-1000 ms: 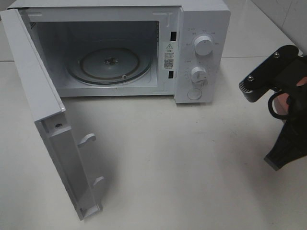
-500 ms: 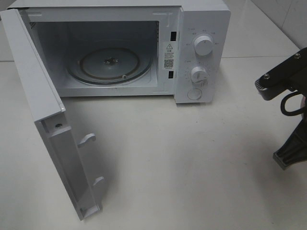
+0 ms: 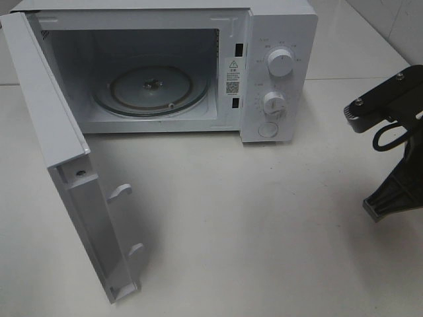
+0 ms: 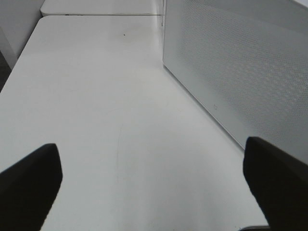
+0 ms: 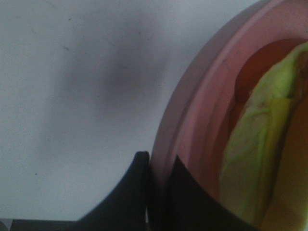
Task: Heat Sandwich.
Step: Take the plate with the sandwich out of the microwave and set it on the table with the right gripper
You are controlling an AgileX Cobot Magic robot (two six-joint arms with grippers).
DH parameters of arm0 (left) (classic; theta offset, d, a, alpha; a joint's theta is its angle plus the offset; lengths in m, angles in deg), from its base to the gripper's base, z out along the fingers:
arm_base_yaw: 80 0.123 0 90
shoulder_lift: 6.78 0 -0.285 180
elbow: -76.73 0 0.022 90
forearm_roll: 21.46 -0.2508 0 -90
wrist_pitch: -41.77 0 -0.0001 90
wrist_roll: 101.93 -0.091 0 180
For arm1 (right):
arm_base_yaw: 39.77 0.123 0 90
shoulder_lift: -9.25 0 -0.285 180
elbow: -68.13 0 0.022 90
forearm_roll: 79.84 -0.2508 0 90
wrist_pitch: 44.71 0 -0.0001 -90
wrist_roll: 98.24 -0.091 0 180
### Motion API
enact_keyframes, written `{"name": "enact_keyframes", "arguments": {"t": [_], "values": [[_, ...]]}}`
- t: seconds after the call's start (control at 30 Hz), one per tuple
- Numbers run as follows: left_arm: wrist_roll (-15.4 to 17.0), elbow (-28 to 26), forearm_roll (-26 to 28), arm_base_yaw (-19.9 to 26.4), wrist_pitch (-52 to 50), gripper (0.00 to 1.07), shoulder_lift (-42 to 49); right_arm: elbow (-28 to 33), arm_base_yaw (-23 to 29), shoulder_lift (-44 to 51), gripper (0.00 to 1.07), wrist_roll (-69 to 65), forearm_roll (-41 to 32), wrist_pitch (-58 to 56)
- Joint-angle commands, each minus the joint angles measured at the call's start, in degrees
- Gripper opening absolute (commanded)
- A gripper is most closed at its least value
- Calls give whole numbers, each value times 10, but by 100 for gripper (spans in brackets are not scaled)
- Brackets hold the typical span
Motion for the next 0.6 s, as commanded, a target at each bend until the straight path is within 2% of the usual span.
{"name": "enact_keyframes", "arguments": {"t": [0.03, 0.33, 0.6], "values": [[-2, 2, 3, 0, -3, 97, 12, -2, -24, -17, 0, -7, 36, 13], [-2, 2, 3, 0, -3, 97, 12, -2, -62, -69, 0, -13, 50, 70], [-2, 2, 3, 0, -3, 97, 12, -2, -75, -112, 0, -36, 78, 104]]}}
